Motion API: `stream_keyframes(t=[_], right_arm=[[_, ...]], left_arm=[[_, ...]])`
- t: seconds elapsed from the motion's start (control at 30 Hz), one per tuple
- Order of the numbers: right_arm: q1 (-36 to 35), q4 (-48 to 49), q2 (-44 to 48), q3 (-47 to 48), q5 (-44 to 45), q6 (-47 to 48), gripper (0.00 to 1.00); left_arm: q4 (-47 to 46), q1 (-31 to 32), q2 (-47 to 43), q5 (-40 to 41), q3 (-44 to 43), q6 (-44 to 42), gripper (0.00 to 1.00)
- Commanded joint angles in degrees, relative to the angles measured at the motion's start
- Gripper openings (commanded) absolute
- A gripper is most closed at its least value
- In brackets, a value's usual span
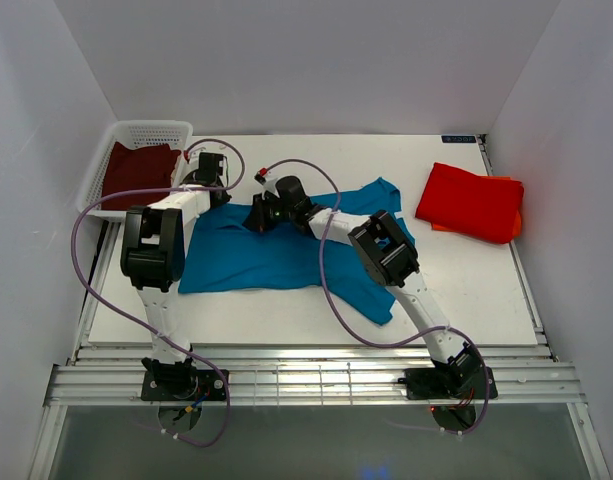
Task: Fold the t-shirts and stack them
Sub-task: Fold the tshirt
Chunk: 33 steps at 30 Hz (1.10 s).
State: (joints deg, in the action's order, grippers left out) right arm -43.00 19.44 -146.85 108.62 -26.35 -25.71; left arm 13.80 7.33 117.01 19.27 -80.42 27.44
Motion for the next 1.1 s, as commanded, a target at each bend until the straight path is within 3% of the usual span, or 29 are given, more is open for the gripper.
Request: stream_keyframes(t=[0.0,0.2,0.47,0.6,0.67,1.07], right_arm=[[-0.33,2.70,5.60,-2.79,-0.63,1.98,0.08],[-0.33,3.23,7.89,-5.17,-0.11,2.77,0.08],[-0.33,2.27,7.45,-4.12,-0.46,2.78,0.08],[-0.33,2.53,7.10,-3.86,-0.55,2.25,0.08],[-0.33,2.71,6.66,-3.59,-0.63,2.16,0.08],[-0.33,0.68,0.34,8.53,2.00,1.28,0.08]], left_arm=[[1.40,-0.30,0.32,0.33,-2.11,-0.37,0.37],[2.19,-0.39,-0.11,1.03,-0.88,0.59,0.36],[-1.32,-0.30,-7.06,-1.78,6.32,3.06,0.29],[0.86,-0.30,-4.17,-0.81,4.67,3.14,0.04],[1.84,-0.30,-1.54,-0.46,3.18,3.84,0.00],[7.11,-0.57,0.06,7.71,2.99,7.71,0.00]])
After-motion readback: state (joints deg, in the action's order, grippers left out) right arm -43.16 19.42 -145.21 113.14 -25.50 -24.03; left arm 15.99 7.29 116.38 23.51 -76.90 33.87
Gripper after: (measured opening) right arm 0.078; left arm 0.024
